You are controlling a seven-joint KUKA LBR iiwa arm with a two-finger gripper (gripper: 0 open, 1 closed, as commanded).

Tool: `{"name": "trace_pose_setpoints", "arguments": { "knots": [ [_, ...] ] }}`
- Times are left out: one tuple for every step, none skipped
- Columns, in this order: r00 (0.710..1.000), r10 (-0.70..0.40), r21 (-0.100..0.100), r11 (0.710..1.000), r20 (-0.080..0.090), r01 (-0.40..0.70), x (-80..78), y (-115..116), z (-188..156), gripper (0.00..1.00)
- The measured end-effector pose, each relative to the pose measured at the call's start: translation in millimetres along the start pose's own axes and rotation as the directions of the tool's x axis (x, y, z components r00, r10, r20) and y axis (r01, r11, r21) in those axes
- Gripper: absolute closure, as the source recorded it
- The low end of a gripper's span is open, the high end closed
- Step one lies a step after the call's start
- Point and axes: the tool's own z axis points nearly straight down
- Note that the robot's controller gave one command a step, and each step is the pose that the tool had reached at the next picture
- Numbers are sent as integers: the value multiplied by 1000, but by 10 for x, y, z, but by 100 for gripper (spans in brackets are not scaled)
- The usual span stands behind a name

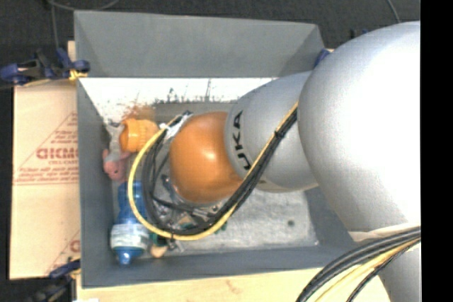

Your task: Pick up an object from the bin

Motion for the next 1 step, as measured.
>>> {"name": "trace_pose_setpoints", "arguments": {
  "knots": [
    [1000, 1, 0, 1000, 0, -1, 0, 0, 0, 100]
  ]
}}
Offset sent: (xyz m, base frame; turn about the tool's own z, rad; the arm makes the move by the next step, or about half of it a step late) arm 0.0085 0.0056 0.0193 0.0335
